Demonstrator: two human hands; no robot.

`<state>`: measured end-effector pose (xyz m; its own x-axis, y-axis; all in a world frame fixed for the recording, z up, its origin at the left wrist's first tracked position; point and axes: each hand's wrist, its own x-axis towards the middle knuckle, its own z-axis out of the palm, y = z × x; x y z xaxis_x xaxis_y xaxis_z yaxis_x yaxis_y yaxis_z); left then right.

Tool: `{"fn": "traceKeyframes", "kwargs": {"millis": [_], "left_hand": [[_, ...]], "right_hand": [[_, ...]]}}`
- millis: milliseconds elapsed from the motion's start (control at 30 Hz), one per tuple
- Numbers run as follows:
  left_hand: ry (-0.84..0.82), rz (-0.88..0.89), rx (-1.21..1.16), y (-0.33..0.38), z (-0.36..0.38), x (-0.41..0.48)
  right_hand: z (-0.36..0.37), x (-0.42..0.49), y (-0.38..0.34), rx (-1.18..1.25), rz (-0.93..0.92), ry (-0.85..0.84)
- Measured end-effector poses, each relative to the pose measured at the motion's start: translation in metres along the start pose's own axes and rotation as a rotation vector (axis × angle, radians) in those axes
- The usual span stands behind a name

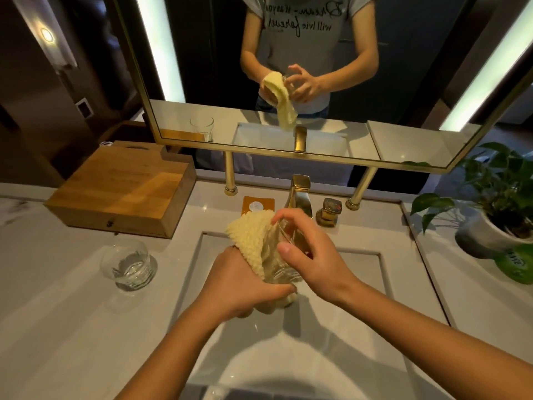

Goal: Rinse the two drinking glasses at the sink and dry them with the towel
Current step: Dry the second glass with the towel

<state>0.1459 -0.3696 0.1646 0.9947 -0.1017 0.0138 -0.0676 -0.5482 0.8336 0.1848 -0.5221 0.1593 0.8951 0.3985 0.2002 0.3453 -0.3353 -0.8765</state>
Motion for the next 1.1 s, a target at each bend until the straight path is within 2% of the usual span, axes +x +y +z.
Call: {"fn": "traceKeyframes", "kwargs": {"millis": [67,167,233,367,400,467,500,533,600,700,767,867,967,1100], "left_hand": [[-0.198,0.008,-0.221,-0.005,-0.01,0.007],[-0.558,-0.051,-0.575,-0.014,-0.017,0.015],[-0.636,-0.077,-0.663,-0.018,-0.018,0.017],[-0.511,-0.074,-0.54,-0.018,-0.015,0.016],[-0.43,-0.066,-0.417,-0.016,-0.013,0.014],[-0.202,-0.039,0.04,-0.012,-0.005,0.01],[-0.107,-0.044,0.233,-0.011,-0.001,0.007],[-0.065,-0.056,0.311,-0.013,0.005,0.004],[-0.072,-0.128,0.229,-0.02,0.015,0.0],[-0.077,-0.188,0.043,-0.027,0.011,0.0],[-0.112,-0.161,-0.16,-0.029,0.006,0.003],[-0.193,-0.223,-0.481,-0.03,-0.002,0.003],[-0.206,-0.248,-0.58,-0.035,-0.006,-0.001],[-0.134,-0.335,-0.691,-0.048,0.001,-0.012]], "right_hand": [[-0.006,0.004,-0.005,-0.053,-0.107,-0.004],[-0.012,0.01,-0.006,-0.155,-0.323,-0.111],[-0.014,0.015,-0.003,-0.201,-0.396,-0.172],[-0.024,0.019,0.008,-0.371,-0.341,-0.215],[-0.024,0.019,0.011,-0.424,-0.272,-0.207],[-0.015,0.016,0.015,-0.426,-0.06,-0.204],[-0.008,0.014,0.016,-0.334,0.048,-0.208],[0.0,0.011,0.019,-0.23,0.121,-0.198],[0.009,0.008,0.023,-0.164,0.147,-0.13],[0.012,0.008,0.02,-0.248,0.025,-0.044],[0.011,0.012,0.016,-0.311,-0.087,-0.012],[0.01,0.017,0.012,-0.364,-0.209,0.004],[0.012,0.015,0.011,-0.398,-0.302,0.01],[0.023,0.012,0.013,-0.411,-0.365,0.049]]}}
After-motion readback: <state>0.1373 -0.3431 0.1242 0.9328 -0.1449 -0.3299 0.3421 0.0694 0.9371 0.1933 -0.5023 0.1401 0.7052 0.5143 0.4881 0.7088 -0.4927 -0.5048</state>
